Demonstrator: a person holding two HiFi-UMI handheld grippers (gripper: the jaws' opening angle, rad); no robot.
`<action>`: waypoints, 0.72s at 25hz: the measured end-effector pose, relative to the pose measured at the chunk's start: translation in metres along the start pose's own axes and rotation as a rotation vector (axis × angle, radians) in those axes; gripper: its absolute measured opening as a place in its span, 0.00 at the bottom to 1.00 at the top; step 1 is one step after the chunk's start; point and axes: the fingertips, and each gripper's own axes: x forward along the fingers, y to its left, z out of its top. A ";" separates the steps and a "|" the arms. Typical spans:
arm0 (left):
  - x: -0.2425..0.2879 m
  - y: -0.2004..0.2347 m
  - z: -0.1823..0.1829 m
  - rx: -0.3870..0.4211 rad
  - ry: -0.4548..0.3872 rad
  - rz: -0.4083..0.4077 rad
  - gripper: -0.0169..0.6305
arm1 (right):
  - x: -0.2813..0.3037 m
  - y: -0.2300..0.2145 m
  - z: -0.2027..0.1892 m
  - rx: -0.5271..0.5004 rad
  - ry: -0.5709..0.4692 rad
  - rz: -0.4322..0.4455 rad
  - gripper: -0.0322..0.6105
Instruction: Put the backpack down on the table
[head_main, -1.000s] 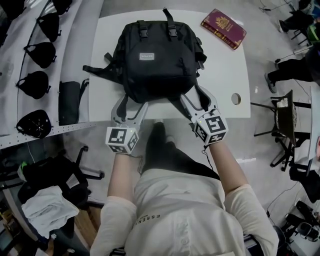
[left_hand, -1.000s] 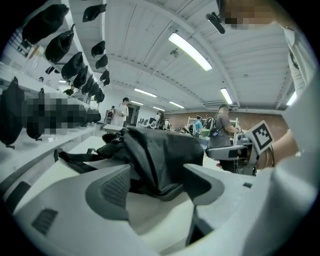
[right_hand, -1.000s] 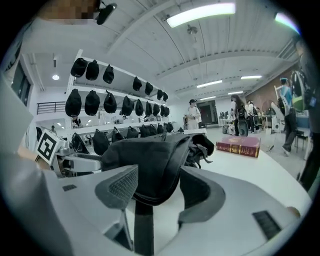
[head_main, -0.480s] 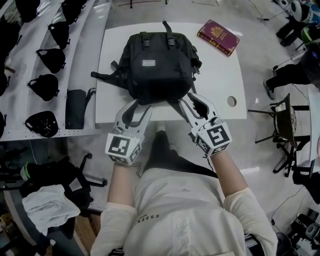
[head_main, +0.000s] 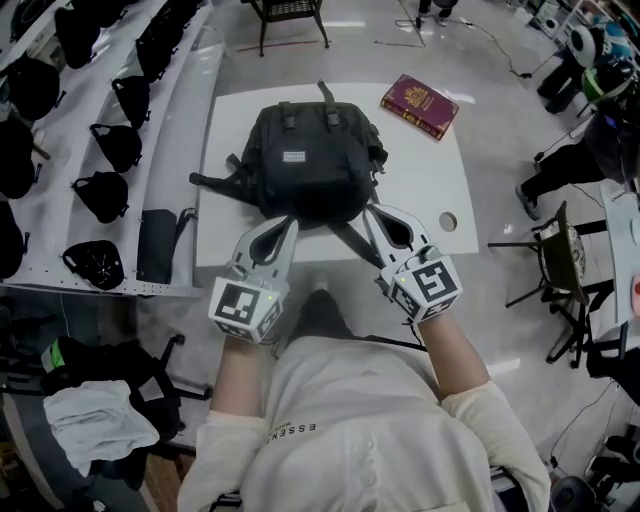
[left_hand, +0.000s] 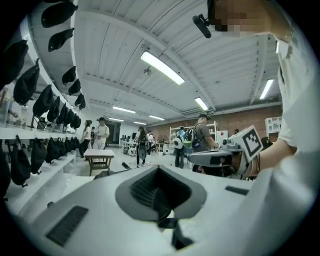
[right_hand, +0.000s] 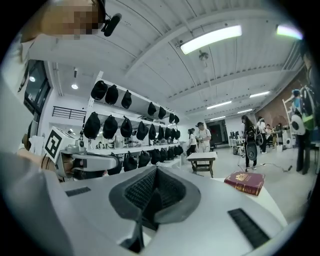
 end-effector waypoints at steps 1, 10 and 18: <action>0.000 -0.003 0.004 0.001 -0.016 -0.014 0.03 | -0.001 0.000 0.004 -0.012 -0.006 -0.009 0.07; -0.003 -0.009 0.022 0.060 -0.045 -0.017 0.03 | -0.010 0.002 0.026 -0.069 -0.040 -0.013 0.07; -0.007 -0.002 0.031 0.059 -0.051 -0.010 0.03 | -0.006 0.010 0.040 -0.118 -0.075 0.010 0.07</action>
